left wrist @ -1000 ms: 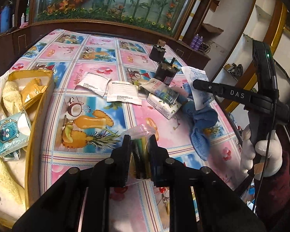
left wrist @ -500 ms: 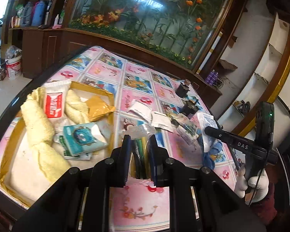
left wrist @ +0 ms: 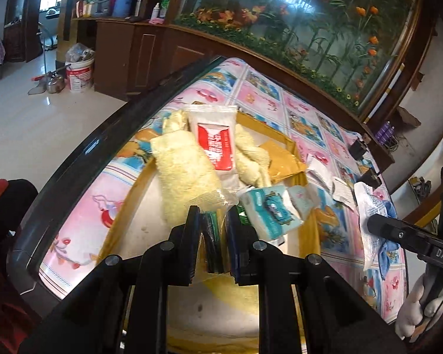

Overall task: Organize soft objects
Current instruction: 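Carry the pencil bag and desiccant packet into the tray and open both grippers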

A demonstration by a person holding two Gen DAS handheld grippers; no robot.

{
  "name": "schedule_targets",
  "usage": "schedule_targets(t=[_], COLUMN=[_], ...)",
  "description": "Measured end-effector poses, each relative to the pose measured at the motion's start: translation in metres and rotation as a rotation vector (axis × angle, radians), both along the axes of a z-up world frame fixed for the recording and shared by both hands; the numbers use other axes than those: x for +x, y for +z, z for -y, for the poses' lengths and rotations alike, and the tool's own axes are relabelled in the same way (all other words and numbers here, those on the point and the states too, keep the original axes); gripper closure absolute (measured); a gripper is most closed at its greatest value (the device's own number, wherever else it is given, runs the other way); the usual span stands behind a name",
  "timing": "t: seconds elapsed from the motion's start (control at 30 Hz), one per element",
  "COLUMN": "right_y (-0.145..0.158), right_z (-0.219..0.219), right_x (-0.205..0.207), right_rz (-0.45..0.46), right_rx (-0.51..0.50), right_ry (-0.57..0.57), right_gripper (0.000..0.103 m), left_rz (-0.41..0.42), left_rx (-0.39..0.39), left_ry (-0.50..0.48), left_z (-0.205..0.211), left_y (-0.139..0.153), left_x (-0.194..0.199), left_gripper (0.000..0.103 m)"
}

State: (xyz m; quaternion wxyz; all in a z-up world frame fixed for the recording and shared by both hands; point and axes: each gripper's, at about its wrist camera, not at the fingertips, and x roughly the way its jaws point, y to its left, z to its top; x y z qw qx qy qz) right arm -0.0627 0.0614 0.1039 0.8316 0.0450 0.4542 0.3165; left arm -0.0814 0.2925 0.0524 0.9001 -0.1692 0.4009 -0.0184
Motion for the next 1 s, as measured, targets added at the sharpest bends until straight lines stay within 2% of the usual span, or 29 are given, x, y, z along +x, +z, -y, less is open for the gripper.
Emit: schedule_targets(t=[0.13,0.23,0.37,0.4,0.53,0.63,0.73,0.8,0.87,0.93,1.0], right_y=[-0.009,-0.021,-0.041,-0.047,-0.062,-0.07,-0.07,-0.07,-0.064,-0.055,-0.045], right_z=[-0.045,-0.075,-0.103,-0.107,-0.118,-0.121,-0.121,-0.118,-0.112,-0.105,-0.1], right_x=[-0.003,-0.004,-0.004,-0.002,0.005,0.009,0.009,0.008,0.005,0.001,-0.002], right_rz=[-0.03,-0.064,-0.092,-0.1,-0.081,-0.052,-0.009,-0.006,-0.006,0.002,0.021], right_rx=[-0.019,-0.045,-0.118,-0.139,-0.22,-0.262,-0.276,-0.267,-0.233,-0.192,-0.16], right_ry=[0.085,0.134,0.161,0.157,0.124,0.108,0.102,0.103,0.104,0.103,0.107], right_gripper=[0.07,0.07,0.07,0.07,0.07,0.068,0.062,0.058,0.051,0.043,0.043], left_rz=[-0.046,-0.064,-0.053,-0.047,0.004,0.072,0.202,0.3,0.389,0.443,0.459], left_rx=[0.023,0.005,-0.013,-0.006,0.038,0.119,0.267,0.371,0.446,0.491,0.514], left_ry=[0.03,0.051,0.075,0.082,0.09,0.115,0.175,0.228,0.274,0.289,0.286], left_z=[-0.009,-0.016,-0.024,-0.024,-0.021,-0.014,-0.001,0.007,0.013,0.017,0.02], left_y=[-0.016,-0.024,-0.021,-0.019,-0.005,0.007,0.023,0.034,0.042,0.047,0.05], left_x=[0.002,0.001,-0.004,-0.006,-0.015,-0.024,-0.041,-0.053,-0.066,-0.074,-0.075], left_gripper=[0.087,0.087,0.071,0.065,0.055,0.052,0.05,0.032,0.021,0.02,0.02])
